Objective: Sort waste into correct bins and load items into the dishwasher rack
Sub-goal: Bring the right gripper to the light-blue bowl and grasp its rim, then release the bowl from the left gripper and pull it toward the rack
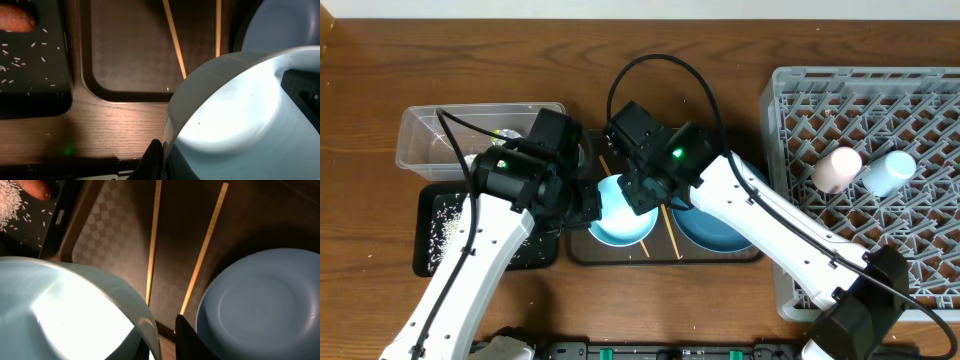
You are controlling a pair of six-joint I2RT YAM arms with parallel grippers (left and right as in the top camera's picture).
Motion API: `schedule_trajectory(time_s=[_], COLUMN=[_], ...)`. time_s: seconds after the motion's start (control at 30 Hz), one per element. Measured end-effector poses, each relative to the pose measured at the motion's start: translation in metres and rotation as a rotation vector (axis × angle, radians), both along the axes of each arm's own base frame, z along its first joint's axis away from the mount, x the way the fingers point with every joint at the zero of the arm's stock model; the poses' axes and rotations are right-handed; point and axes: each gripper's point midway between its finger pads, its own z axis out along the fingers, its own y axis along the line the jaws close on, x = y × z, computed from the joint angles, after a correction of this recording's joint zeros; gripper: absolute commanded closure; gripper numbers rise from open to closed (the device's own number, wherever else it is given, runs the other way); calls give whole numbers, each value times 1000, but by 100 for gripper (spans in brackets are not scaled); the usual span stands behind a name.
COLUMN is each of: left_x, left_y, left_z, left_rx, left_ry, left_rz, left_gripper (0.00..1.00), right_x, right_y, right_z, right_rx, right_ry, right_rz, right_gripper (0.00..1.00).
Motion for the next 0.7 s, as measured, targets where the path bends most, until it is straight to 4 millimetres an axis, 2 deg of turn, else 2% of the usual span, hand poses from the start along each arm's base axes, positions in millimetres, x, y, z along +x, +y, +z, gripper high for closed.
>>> schedule_trajectory(time_s=[0.27, 0.37, 0.47, 0.6, 0.67, 0.7], left_x=[1, 1, 2, 4, 5, 5], left_y=[2, 3, 3, 5, 6, 6], left_z=[-1, -1, -1, -1, -1, -1], left_rx=[15, 17, 17, 31, 32, 33], left_ry=[-5, -7, -8, -20, -23, -24], left_rz=[3, 4, 4, 1, -3, -4], left_gripper=[94, 93, 93, 93, 86, 76], right_x=[5, 5, 4, -6, -6, -5], right_y=[5, 6, 6, 4, 4, 2], right_z=[2, 3, 2, 3, 4, 3], right_rx=[21, 26, 24, 20, 19, 12], right_ry=[-21, -24, -18, 11, 10, 5], right_rz=[1, 2, 5, 26, 26, 23], right_gripper=[81, 86, 99, 99, 99, 99])
